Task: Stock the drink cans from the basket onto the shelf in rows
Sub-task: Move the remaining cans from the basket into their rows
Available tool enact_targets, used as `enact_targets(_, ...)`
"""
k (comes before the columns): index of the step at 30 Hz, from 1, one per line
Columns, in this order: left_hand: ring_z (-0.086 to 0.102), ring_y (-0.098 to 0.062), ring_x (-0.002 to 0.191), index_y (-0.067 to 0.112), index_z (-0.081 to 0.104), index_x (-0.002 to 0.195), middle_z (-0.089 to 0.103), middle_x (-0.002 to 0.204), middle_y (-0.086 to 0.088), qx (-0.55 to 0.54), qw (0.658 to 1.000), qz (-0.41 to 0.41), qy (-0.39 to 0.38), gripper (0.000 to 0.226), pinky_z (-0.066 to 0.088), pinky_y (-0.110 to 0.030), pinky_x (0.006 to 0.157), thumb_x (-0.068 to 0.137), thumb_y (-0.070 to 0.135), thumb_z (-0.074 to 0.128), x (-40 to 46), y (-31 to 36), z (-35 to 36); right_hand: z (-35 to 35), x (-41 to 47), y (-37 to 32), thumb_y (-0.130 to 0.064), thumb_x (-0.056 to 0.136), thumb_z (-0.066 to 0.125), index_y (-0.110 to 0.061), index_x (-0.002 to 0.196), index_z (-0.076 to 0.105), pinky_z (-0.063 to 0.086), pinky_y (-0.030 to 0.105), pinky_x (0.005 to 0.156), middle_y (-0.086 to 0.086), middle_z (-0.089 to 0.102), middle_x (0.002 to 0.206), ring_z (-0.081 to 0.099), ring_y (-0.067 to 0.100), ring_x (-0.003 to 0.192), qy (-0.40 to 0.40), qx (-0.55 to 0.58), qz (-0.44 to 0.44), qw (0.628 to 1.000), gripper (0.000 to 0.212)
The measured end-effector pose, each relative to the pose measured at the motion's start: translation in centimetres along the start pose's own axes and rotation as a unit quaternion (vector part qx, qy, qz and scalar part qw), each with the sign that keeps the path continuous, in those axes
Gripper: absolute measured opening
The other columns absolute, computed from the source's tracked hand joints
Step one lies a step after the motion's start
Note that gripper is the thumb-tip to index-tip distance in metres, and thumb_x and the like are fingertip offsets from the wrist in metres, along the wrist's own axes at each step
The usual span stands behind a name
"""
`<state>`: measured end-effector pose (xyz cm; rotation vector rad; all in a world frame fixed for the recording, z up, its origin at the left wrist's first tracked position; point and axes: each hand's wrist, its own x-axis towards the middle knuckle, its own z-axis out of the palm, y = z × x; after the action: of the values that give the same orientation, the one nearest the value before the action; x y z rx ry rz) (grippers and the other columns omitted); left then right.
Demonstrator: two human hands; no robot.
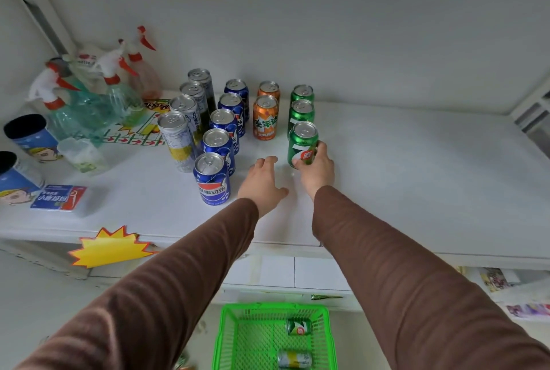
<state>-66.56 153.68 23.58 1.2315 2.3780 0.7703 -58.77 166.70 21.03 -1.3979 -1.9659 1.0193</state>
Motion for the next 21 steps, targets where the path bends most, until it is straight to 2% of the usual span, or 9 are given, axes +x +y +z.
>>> enact_targets(7,0.037,-0.025,0.135,0.019,0.031,0.147,0.036,0.149,-0.006,0.003,1.0,0.01,0.006,0.08,0.039,-0.038,0.108,0.081,0.028,0.074,1.1,0.1,-0.1,0.1,1.2,-0.1,-0.031,0.083,0.074,-0.024,0.128,0.046,0.049,0.039,0.085,0.003,0.068,0.119,0.055,0.031,0.113,-0.004,-0.011,0.0,1.0,0.054)
enact_targets(13,0.039,-0.025,0.134,0.02,0.031,0.147,0.036,0.15,-0.005,0.005,1.0,0.0,0.004,0.079,0.041,-0.039,0.108,0.082,0.029,0.074,0.5,0.3,0.0,0.2,1.5,0.0,-0.033,0.081,0.075,-0.03,0.123,0.041,0.054,0.046,0.092,0.001,0.068,0.118,0.059,0.031,0.113,-0.015,-0.004,0.009,1.0,0.054)
enact_targets(15,0.04,-0.025,0.133,0.02,0.031,0.147,0.036,0.15,-0.005,0.007,1.0,-0.002,0.009,0.079,0.04,-0.039,0.109,0.082,0.029,0.074,-0.1,0.3,0.0,0.1,1.3,0.0,-0.03,0.081,0.077,-0.029,0.13,0.04,0.052,0.046,0.097,0.003,0.066,0.125,0.058,0.033,0.119,-0.018,0.01,0.016,1.0,0.062)
enact_targets(18,0.039,-0.025,0.133,0.018,0.032,0.147,0.037,0.149,-0.006,0.008,1.0,-0.003,0.021,0.079,0.039,-0.037,0.109,0.082,0.028,0.074,-1.4,0.2,0.2,-0.2,0.0,0.2,-0.023,0.081,0.081,-0.02,0.151,0.03,0.044,0.044,0.109,0.01,0.049,0.147,0.047,0.032,0.134,-0.002,0.06,0.032,0.998,0.087)
enact_targets(21,0.04,-0.025,0.133,0.018,0.032,0.147,0.038,0.149,-0.006,0.024,0.999,-0.01,0.036,0.079,0.04,-0.037,0.108,0.081,0.029,0.075,-3.2,0.1,0.7,-0.6,-2.4,0.6,-0.022,0.083,0.079,-0.014,0.152,0.031,0.039,0.038,0.107,0.011,0.042,0.149,0.043,0.031,0.134,0.022,0.083,0.004,0.996,0.085)
